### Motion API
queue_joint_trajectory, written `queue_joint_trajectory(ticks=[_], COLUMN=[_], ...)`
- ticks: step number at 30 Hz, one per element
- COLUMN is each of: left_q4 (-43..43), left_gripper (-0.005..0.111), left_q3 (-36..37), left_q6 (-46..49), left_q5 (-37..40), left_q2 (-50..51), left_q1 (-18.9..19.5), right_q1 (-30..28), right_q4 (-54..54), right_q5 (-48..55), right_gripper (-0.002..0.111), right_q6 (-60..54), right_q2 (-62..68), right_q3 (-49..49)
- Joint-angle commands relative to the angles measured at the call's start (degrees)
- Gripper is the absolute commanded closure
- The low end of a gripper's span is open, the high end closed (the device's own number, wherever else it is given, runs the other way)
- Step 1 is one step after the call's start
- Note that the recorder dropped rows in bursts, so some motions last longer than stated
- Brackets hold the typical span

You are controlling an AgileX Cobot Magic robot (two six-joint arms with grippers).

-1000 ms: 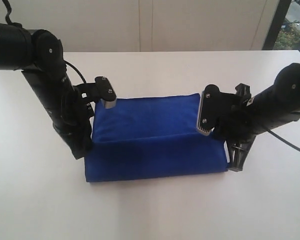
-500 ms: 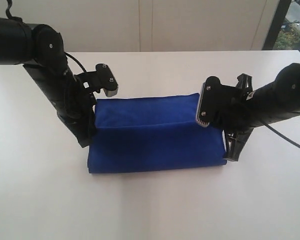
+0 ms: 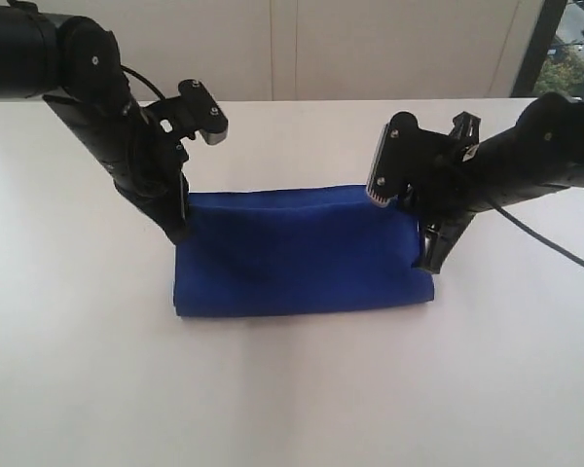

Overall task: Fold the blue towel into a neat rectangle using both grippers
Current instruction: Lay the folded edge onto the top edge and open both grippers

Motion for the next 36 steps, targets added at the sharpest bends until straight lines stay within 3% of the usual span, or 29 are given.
queue_joint_trajectory(ticks=[1, 13, 23, 28, 36], left_q4=[0.01, -0.35, -0.35, -0.35, -0.35], left_gripper=[0.107, 0.107, 0.107, 0.107, 0.107], left_q3=[-0.3, -0.4, -7.28, -7.39, -7.39], left_q6=[-1.5, -2.0, -3.63, -5.36, -5.4], left_q5=[-0.78, -14.38, -14.55, -14.67, -18.12], left_q2=[-0.24, 0.85, 7.81, 8.7, 9.02], left_q1=[2.42, 3.03, 3.53, 5.67, 5.83], right_q1=[-0.13, -0.64, -1.87, -1.87, -1.87], right_q4=[0.12, 0.12, 0.12, 0.12, 0.12], right_q5=[-1.34, -3.44, -7.48, -7.95, -9.04], right_gripper=[0.106, 0.106, 0.106, 0.106, 0.106], right_q6=[0.35, 0.75, 1.36, 1.36, 1.36], right_q2=[1.2, 5.56, 9.41, 11.42, 13.82], right_q3=[-2.22, -8.54, -10.28, -12.66, -13.28])
